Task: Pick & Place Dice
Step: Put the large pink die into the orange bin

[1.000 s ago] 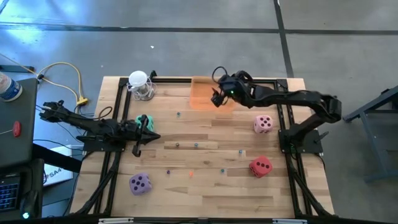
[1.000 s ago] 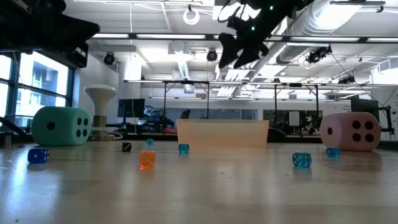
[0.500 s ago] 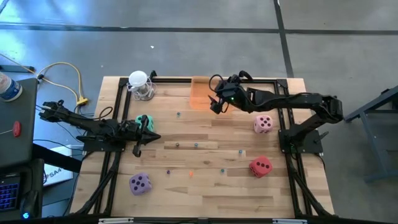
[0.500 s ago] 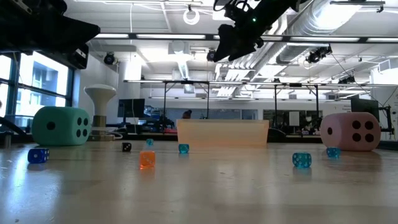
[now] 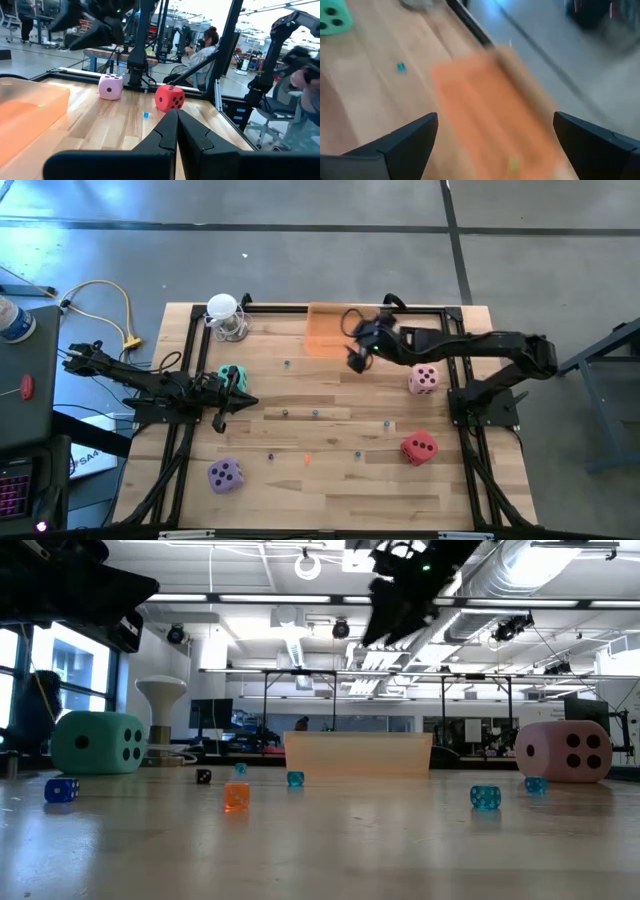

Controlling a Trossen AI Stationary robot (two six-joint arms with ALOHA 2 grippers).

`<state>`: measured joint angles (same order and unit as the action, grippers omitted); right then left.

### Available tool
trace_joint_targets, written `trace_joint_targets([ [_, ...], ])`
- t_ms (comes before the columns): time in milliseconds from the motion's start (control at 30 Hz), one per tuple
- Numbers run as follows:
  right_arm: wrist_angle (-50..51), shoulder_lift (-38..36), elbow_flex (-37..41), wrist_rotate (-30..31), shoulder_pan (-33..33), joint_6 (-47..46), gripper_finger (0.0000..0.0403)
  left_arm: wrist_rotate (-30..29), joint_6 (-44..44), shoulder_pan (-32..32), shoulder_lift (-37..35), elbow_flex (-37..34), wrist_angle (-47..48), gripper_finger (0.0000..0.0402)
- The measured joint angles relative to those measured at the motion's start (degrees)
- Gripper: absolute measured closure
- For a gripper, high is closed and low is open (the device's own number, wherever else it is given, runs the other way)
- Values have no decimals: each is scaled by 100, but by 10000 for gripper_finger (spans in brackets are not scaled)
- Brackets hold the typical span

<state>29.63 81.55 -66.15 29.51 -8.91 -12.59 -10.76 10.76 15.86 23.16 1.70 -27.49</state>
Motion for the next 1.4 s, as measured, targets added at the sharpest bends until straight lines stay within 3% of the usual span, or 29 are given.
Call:
trace_joint_targets([
  [233,2879,-1032,34,-2,199,-2975,17,-2,-214,-1,0,-1,0,401],
  [467,4522,-1515,591,167,1081,-5943,17,-1,-237,-1,8,2,2,401],
  [600,4941,-1516,897,167,1466,-6978,17,-4,-385,-1,34,2,7,401],
  [933,4831,-1514,1790,-109,1438,-7770,17,-28,-341,6,120,0,4,401],
  [1400,4290,-1498,2037,-147,1023,-7269,17,-35,-321,6,186,1,4,401],
])
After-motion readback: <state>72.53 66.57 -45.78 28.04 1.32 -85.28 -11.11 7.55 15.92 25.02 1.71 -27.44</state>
